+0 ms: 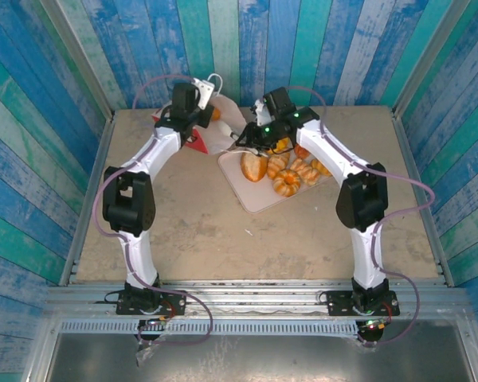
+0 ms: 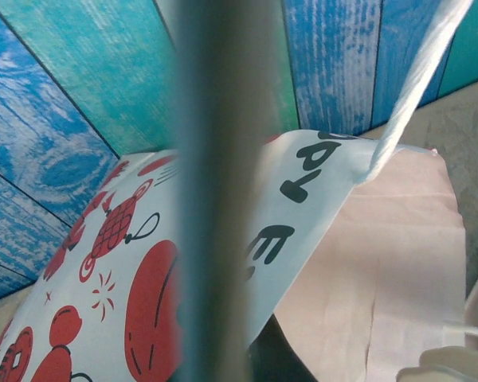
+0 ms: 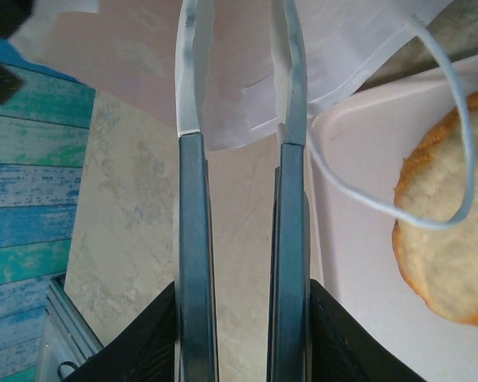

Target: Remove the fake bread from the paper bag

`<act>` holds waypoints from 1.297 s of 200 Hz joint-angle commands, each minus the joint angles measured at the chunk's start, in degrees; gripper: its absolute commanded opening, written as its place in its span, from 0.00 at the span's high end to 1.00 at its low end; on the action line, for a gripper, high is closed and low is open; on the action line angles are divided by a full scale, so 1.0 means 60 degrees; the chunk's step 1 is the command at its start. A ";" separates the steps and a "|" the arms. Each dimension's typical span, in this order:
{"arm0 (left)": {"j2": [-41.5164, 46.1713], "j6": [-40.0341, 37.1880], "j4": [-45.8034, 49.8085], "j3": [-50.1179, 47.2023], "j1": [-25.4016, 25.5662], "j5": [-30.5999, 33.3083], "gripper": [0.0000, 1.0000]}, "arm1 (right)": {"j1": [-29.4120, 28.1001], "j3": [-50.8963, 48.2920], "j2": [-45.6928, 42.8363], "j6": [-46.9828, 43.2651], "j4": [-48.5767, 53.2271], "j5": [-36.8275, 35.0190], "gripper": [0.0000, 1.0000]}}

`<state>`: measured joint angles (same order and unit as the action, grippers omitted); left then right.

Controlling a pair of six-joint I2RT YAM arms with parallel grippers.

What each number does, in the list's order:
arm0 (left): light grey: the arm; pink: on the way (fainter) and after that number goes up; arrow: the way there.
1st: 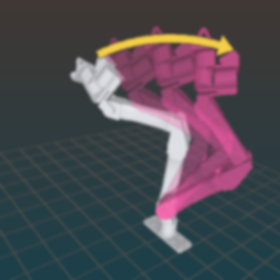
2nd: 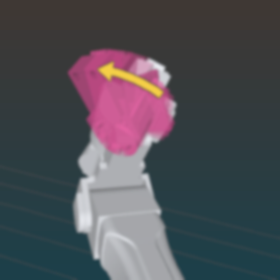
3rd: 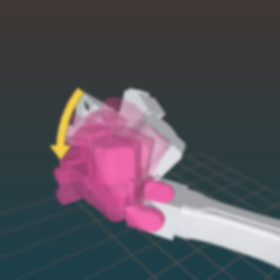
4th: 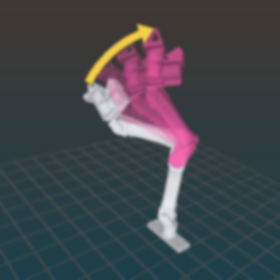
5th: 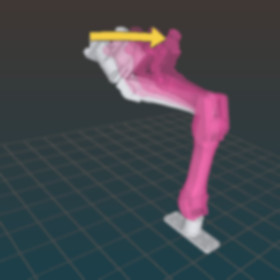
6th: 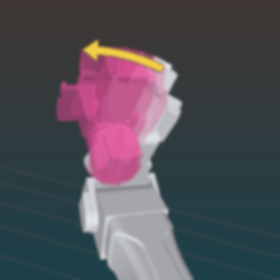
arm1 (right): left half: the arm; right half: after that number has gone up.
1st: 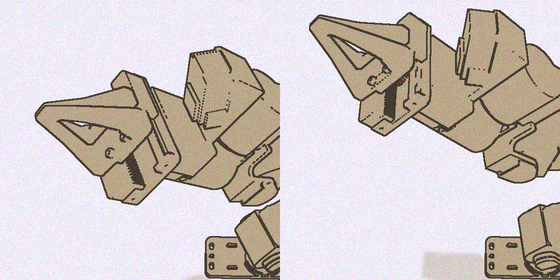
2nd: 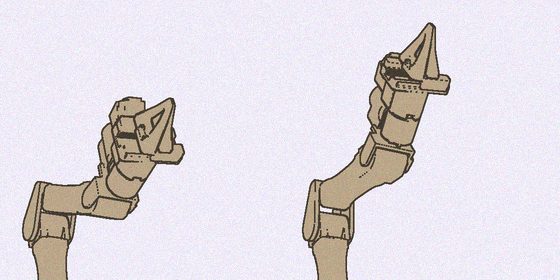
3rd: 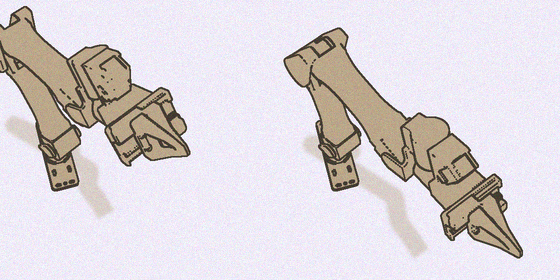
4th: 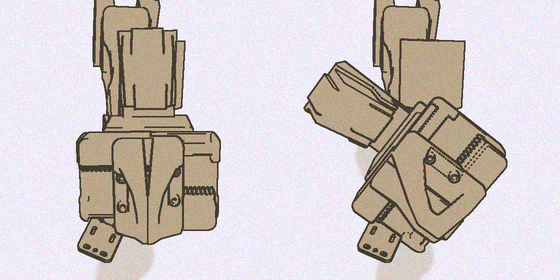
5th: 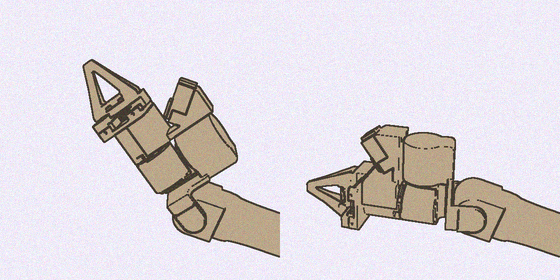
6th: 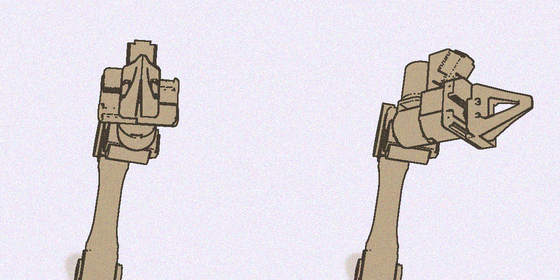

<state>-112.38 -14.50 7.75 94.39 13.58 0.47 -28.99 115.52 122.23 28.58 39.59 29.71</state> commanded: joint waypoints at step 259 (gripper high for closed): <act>0.1497 -0.0139 -0.0990 -0.0709 -0.0272 -0.2435 1.00 | -0.0592 0.2946 0.1302 -0.0075 0.2218 -0.3026 0.54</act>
<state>-106.59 -16.58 0.08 87.26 11.99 -13.08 -33.50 130.04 128.62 28.73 51.11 14.74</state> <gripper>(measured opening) 0.045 0.443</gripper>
